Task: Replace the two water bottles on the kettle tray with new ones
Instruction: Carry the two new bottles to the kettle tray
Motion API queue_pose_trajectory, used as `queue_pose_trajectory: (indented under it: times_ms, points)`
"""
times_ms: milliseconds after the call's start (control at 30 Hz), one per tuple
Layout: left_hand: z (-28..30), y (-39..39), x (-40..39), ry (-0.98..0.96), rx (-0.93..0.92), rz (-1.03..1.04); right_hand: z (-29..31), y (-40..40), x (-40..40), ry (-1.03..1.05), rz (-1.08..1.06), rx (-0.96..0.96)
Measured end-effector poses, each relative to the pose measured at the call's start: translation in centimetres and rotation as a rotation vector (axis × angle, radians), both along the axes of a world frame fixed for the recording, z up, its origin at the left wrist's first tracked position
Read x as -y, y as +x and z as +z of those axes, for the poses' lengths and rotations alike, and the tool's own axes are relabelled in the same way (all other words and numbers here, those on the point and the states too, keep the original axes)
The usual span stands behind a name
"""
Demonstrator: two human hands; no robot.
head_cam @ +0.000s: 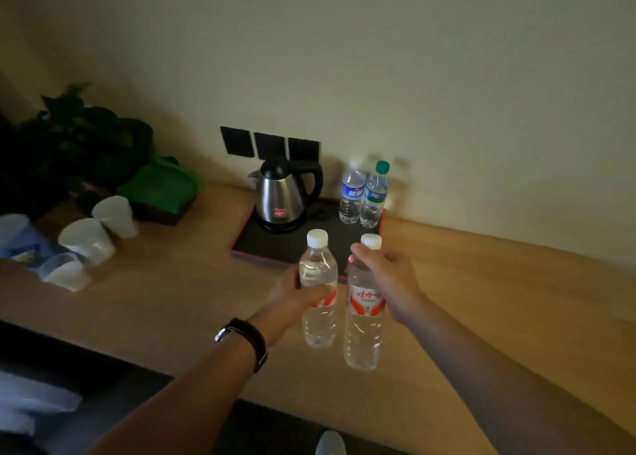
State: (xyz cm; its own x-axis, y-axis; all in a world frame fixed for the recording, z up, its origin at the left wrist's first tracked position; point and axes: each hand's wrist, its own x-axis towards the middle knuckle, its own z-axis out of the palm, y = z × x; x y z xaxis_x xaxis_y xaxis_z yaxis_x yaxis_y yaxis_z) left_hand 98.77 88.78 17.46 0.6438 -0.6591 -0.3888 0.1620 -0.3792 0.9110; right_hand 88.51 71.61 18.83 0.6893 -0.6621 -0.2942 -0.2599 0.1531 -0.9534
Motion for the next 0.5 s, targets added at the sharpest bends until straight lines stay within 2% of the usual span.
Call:
queue_pose_trajectory:
  times_ms: [333,500]
  points:
    - [-4.0,7.1,4.4,0.151,0.060,-0.244,-5.0,2.4,1.0,-0.108,0.052,0.078]
    - [-6.2,8.5,4.9,0.185,0.123,-0.347,-6.6,3.2,0.5,-0.150,-0.031,0.111]
